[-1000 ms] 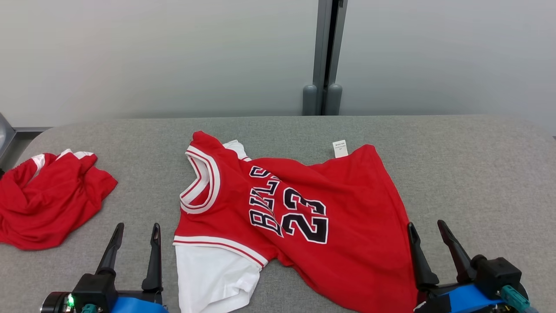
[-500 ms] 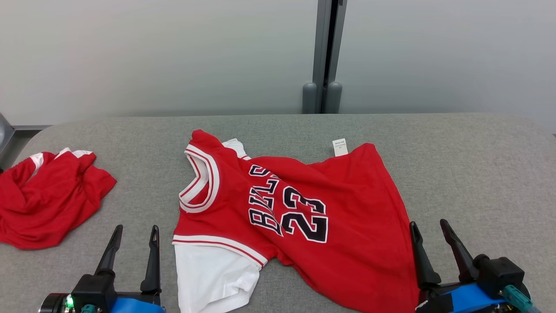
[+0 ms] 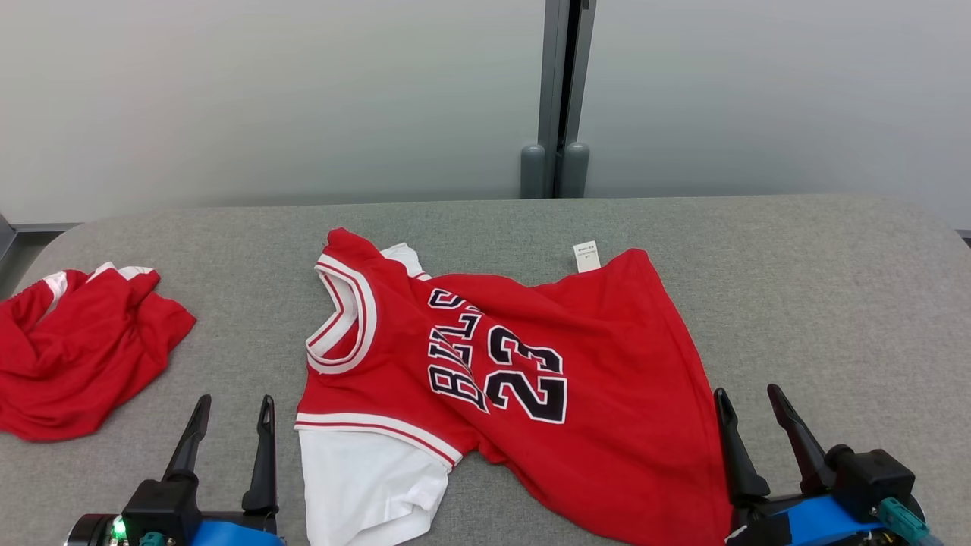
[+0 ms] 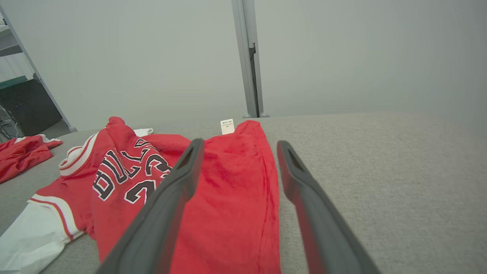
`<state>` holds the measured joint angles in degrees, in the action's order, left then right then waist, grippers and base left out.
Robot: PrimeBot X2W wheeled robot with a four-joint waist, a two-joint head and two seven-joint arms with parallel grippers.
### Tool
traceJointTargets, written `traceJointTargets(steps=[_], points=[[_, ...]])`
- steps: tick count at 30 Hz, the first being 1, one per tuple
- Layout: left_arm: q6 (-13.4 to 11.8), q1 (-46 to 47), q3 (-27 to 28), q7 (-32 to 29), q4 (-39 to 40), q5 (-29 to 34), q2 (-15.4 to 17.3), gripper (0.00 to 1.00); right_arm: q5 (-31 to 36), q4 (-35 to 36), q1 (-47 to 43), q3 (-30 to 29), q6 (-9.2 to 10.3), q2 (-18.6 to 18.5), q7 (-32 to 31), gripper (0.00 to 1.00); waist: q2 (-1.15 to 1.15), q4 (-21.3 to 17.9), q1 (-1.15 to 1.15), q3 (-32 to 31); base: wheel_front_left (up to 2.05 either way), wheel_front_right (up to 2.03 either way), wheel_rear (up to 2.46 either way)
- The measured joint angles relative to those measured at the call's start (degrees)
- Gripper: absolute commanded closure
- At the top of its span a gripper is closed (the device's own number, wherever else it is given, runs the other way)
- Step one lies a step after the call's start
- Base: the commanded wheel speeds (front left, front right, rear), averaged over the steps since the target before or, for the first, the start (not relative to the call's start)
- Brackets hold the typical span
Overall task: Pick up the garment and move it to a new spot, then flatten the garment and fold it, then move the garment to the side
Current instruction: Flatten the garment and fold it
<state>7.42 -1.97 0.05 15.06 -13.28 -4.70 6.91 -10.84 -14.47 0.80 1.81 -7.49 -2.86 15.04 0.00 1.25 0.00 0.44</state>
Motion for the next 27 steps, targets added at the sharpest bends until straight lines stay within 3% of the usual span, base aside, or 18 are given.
traceJointTargets(steps=[8,27], points=[[0.0,0.0,0.8,0.0,-5.1,-0.6,-0.7,0.00,0.4,-4.6,0.1,-0.8,0.00,0.0,0.0,0.00,0.00,-0.2,0.00,0.2,0.00,0.00,0.00],[0.0,2.1,-3.1,0.0,-21.3,-4.7,-2.6,0.00,-0.7,-22.0,2.0,0.3,0.00,0.0,0.0,0.00,0.00,-0.9,0.00,3.4,0.00,0.00,0.00]])
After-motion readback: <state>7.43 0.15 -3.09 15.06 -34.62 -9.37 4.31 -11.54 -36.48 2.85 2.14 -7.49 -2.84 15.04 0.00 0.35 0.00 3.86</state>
